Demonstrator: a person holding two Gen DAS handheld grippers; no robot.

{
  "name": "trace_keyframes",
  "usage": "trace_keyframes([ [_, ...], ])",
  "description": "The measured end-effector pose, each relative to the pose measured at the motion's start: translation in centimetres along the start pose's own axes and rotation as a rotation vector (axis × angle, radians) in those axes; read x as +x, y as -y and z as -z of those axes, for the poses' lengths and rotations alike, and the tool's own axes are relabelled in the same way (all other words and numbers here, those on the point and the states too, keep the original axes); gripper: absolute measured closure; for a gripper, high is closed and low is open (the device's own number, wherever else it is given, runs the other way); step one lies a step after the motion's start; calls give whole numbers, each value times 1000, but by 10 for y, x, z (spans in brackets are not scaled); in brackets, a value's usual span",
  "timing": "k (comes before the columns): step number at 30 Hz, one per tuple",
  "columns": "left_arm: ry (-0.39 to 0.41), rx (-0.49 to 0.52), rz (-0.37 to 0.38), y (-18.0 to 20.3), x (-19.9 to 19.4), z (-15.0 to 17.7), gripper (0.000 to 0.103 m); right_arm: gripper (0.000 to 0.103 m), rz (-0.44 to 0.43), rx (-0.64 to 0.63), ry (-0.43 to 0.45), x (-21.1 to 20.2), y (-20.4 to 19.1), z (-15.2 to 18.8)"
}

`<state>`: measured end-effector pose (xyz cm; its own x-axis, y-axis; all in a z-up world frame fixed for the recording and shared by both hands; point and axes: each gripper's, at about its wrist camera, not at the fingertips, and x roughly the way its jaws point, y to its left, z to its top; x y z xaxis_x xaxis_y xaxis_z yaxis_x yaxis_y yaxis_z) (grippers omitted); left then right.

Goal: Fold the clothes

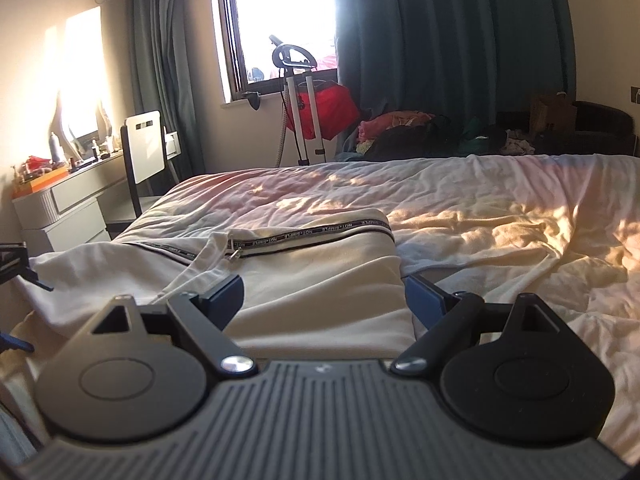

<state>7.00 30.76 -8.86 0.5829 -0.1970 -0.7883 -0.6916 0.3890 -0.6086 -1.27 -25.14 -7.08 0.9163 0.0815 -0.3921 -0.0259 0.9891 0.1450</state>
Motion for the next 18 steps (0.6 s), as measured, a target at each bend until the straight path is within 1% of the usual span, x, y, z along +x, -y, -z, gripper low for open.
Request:
trace_keyframes([
  [4,77,-153,154,-16,7,-27,4,14,11,-9,-32,8,-2,4],
  [5,97,-179,189,-18,8,-33,4,14,14,-11,-40,10,-2,6],
  [7,135,-186,219,-18,13,-46,4,14,20,-16,-57,17,-5,7],
  [8,155,-188,233,-17,16,-53,10,14,21,-21,-66,22,-8,8],
  [9,179,-182,243,-17,18,-60,18,14,20,-30,-74,28,-11,9],
  [12,257,-201,230,-20,21,-74,22,14,2,-81,-83,51,-30,10],
  [13,270,-201,230,-22,22,-77,24,14,-7,-101,-83,60,-37,10],
  [15,303,-167,208,-22,22,-84,40,14,-25,-139,-94,76,-50,11],
  [16,318,-143,189,-22,21,-86,46,14,-38,-158,-104,84,-56,12],
  [17,332,-122,175,-22,21,-87,54,14,-53,-176,-117,90,-60,16],
  [18,342,-100,165,-20,19,-86,61,14,-64,-189,-128,96,-63,20],
])
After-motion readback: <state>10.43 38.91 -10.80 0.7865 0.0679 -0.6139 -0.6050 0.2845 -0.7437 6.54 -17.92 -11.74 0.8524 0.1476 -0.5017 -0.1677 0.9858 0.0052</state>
